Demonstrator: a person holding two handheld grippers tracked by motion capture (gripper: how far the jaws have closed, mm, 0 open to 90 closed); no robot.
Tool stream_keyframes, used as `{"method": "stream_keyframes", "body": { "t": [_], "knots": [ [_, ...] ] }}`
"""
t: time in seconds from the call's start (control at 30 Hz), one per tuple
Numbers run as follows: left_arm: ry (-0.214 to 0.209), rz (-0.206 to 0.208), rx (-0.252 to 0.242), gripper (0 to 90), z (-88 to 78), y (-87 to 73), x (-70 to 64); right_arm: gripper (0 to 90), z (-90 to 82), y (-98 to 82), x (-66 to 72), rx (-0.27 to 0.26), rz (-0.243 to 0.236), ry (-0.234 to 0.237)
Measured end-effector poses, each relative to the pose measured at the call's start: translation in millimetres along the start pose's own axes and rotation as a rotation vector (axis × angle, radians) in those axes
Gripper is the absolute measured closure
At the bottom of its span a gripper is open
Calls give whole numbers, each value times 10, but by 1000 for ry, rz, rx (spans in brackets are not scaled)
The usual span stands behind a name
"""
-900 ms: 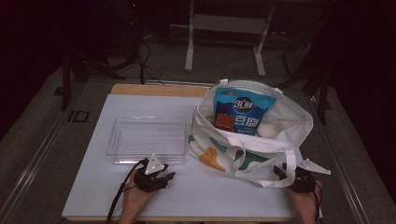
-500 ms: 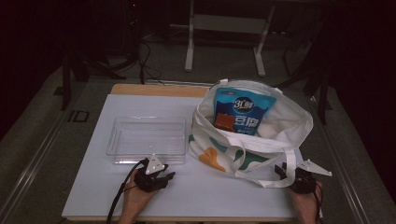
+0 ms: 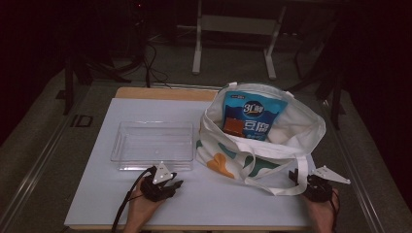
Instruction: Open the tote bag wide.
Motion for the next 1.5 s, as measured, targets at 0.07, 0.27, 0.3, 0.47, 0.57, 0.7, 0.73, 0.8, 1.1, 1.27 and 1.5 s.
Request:
{"method": "stream_keyframes", "body": {
  "t": [0.07,0.27,0.3,0.47,0.57,0.7,0.73,0.8,1.1,1.27,1.5],
  "knots": [
    [-5,3,-4,620,-30,21,-15,690,-26,28,-2,-10,-1,7],
    [-35,32,-32,635,-156,112,-69,693,-75,112,-4,-41,4,41],
    [-44,30,-43,644,-178,133,-77,685,-85,130,-5,-46,11,52],
    [-64,48,-74,660,-280,259,-87,685,-95,224,-5,-59,10,63],
    [-71,55,-96,666,-345,351,-75,681,-80,287,6,-64,6,65],
    [-69,76,-119,670,-407,487,-55,679,-69,371,29,-73,1,69],
    [-66,82,-125,670,-416,524,-48,679,-67,390,29,-80,-3,75],
    [-66,91,-133,671,-427,603,-21,679,-70,426,38,-87,0,78],
    [-5,115,-165,786,-390,930,195,681,-83,558,37,-103,-4,87],
    [19,108,-175,847,-306,1117,362,681,-87,594,41,-107,-7,96],
    [59,105,-197,721,-207,1320,501,679,-102,607,35,-111,-13,106]
  ]
}}
Point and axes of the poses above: each handheld gripper's, and its own axes: z roughly forward along the jaws, y roughly out of its top, x roughly to its left, the point moved 2 cm from there along z, roughly forward along the jaws, and after that the axes turned 10 degrees about z, right-handed, at the moved point
